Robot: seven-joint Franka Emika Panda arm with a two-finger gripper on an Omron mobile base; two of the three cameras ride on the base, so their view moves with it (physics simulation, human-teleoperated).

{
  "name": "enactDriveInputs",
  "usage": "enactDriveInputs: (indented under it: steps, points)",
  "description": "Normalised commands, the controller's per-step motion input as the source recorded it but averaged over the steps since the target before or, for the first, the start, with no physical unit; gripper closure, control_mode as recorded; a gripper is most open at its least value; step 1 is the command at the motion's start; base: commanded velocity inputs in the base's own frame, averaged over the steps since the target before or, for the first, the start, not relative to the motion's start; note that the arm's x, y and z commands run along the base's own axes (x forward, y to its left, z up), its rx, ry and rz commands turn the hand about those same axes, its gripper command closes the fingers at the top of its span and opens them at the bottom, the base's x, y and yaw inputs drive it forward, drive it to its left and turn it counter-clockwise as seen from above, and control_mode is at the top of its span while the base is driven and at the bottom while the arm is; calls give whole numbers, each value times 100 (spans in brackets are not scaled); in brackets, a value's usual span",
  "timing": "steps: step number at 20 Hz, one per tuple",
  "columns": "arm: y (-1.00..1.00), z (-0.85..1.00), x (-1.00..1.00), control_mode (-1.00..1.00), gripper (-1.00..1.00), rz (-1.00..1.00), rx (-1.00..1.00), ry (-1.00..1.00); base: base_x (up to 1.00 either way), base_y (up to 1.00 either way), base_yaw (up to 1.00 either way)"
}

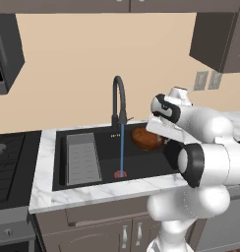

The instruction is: Rinse each bowl for a few seconds and place them down in the sink or on the counter.

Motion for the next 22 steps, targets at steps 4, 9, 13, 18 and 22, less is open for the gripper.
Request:
enactDriveInputs:
  steps: [4,9,13,18,22]
  points:
    - [8,-25,28,-100,100,6,1,0,0,0,0]
    - [8,-23,32,-100,100,6,0,0,0,0,0]
    - [3,-19,36,-100,100,5,0,0,0,0,0]
    - [2,-19,37,-100,100,5,1,0,0,0,0]
    - [7,-23,40,-100,100,4,5,0,0,0,0]
